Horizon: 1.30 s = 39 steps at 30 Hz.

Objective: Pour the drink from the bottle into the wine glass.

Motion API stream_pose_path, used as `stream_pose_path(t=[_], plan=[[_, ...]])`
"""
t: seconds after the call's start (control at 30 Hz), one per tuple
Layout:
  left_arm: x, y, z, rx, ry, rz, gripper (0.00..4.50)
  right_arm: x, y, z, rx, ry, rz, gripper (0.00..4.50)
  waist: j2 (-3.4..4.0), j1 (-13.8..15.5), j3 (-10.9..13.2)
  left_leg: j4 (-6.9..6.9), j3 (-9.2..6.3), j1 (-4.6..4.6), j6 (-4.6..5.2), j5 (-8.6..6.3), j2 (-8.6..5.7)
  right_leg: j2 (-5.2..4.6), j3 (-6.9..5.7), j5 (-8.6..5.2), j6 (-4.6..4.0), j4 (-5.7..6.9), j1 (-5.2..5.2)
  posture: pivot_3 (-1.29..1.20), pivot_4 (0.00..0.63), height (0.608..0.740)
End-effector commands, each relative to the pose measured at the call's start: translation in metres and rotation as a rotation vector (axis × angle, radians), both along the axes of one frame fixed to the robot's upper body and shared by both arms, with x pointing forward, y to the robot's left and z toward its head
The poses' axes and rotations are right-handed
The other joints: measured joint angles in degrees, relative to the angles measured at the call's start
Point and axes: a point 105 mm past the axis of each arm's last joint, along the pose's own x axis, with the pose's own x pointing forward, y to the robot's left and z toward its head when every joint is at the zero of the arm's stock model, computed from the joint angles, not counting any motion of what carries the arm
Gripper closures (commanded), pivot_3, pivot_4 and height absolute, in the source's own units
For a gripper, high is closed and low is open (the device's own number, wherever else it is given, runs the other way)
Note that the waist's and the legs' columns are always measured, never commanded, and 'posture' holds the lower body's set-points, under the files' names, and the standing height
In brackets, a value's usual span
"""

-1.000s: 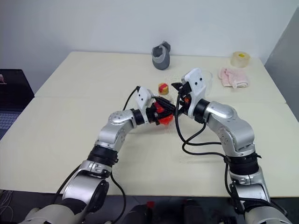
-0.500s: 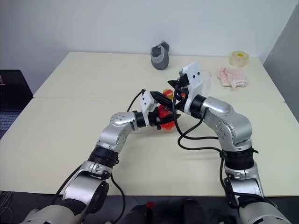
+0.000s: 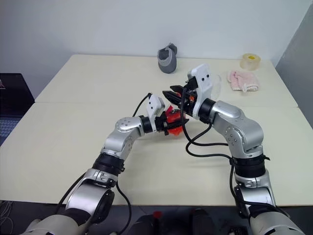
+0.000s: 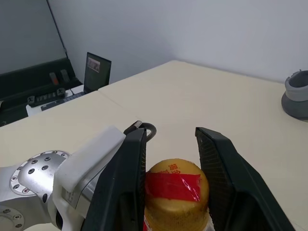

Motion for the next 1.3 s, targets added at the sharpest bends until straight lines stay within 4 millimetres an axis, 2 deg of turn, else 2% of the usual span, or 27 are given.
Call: stream_pose_path(t=[0.03,0.27,0.37,0.53,0.67,0.83,1.0,1.13,1.3], plan=[[-0.003,-0.004,0.028,-0.046,-0.088,-0.016,2.67,-0.002,-0.003,0.013,0.040,-0.056,-0.008,3.23,0.00,0.01,0.00,0.00,0.00,0.00,0.01,0.00,0.00,0.00,0.00,0.00,0.00,0.00,0.00,0.00,0.150,0.740],[-0.022,0.008,0.048,-0.069,-0.120,-0.040,2.83,-0.014,0.013,0.023,0.072,-0.101,0.158,3.23,0.03,-0.58,0.02,-0.02,0.00,0.00,0.00,0.00,0.02,0.00,0.02,0.00,0.00,-0.01,-0.02,0.00,0.150,0.740],[-0.055,0.014,0.064,-0.071,-0.126,-0.137,2.85,-0.026,0.032,0.041,0.048,-0.184,0.430,3.23,0.12,-1.44,0.12,-0.01,0.03,0.01,0.00,0.00,0.02,0.00,0.05,0.00,0.00,0.01,-0.02,0.00,0.150,0.740],[-0.087,0.019,0.065,-0.032,-0.089,-0.228,2.92,-0.036,0.046,0.053,0.007,-0.235,0.720,3.23,0.22,-2.11,0.19,-0.07,-0.08,0.13,0.13,-0.08,0.13,0.04,-0.05,0.00,0.00,0.01,0.09,0.00,0.150,0.740],[-0.100,0.022,0.067,-0.034,-0.061,-0.249,2.95,-0.035,0.055,0.051,-0.055,-0.269,0.801,3.23,0.24,-2.02,0.22,-0.01,-0.03,0.13,0.14,-0.08,0.03,0.00,-0.01,0.01,0.00,-0.01,0.11,0.00,0.150,0.740],[-0.101,0.025,0.066,-0.041,-0.036,-0.232,2.97,-0.031,0.053,0.050,-0.083,-0.279,0.822,3.23,0.27,-1.89,0.24,-0.04,-0.05,0.13,0.12,-0.07,0.06,-0.01,-0.03,0.01,0.00,-0.03,0.08,0.00,0.150,0.740],[-0.094,0.031,0.063,-0.043,-0.037,-0.182,3.10,-0.026,0.041,0.050,-0.087,-0.270,0.786,1.53,0.29,-1.80,0.25,-0.04,-0.02,0.10,-0.05,0.02,0.07,-0.12,0.02,0.01,0.00,-0.03,0.04,0.00,0.150,0.740],[-0.091,0.041,0.052,-0.025,-0.010,-0.146,3.27,-0.026,0.027,0.053,-0.078,-0.256,0.727,0.06,0.29,-1.42,0.25,-0.04,-0.03,0.10,-0.04,0.02,0.09,-0.15,0.03,0.01,-0.01,-0.01,0.04,0.00,0.150,0.740],[-0.079,0.059,0.039,-0.012,0.021,-0.048,3.44,-0.028,0.012,0.053,-0.055,-0.248,0.600,0.00,0.32,-1.03,0.28,-0.07,0.00,0.08,-0.03,0.01,0.12,-0.15,0.06,0.01,-0.01,-0.02,0.01,0.00,0.150,0.740]])
